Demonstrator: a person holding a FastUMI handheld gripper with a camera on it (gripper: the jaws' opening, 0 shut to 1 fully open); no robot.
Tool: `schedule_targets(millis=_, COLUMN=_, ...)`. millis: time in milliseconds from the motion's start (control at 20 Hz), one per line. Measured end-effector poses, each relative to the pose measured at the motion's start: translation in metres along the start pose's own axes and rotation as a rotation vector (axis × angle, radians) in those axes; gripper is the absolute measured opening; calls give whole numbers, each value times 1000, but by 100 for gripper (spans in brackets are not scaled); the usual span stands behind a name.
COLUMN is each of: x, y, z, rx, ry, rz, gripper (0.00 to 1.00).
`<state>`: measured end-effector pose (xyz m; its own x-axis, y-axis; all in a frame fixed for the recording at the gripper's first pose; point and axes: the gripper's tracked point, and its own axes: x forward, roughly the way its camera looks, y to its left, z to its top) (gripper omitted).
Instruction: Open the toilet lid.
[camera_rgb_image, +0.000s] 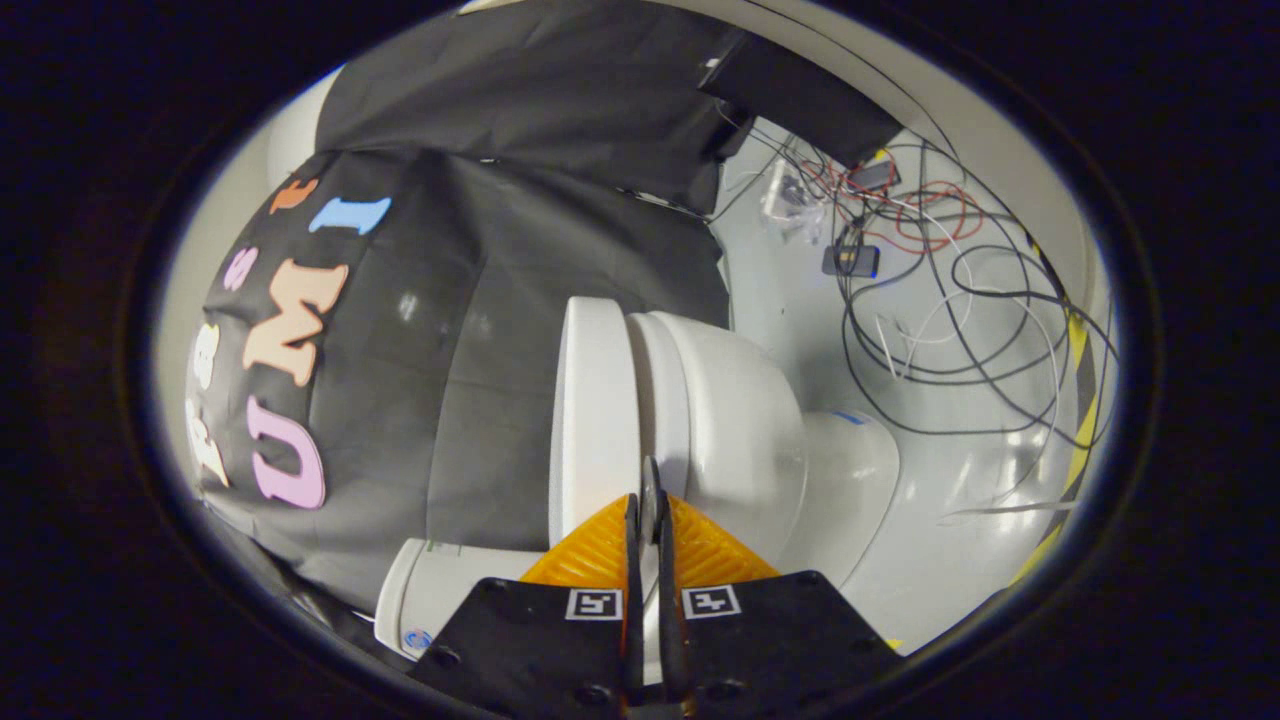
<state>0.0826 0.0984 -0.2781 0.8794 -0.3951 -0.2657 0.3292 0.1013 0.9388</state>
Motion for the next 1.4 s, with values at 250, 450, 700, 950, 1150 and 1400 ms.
schedule_targets(millis=250, x=-14, y=44, z=5, rx=-129, ry=-13, rz=94, gripper=8)
schedule_targets(millis=450, x=-26, y=81, z=5, rx=-277, ry=-12, rz=144, gripper=8)
schedule_targets(millis=700, x=-40, y=142, z=-12, rx=-477, ry=13, rz=249, gripper=8)
schedule_targets(millis=950, x=-49, y=180, z=-27, rx=-641, ry=34, rz=292, gripper=10)
schedule_targets(millis=1150, x=-58, y=205, z=-45, rx=-744, ry=73, rz=364, gripper=13)
schedule_targets(millis=1400, x=-64, y=238, z=-72, rx=-855, ry=114, rz=451, gripper=15)
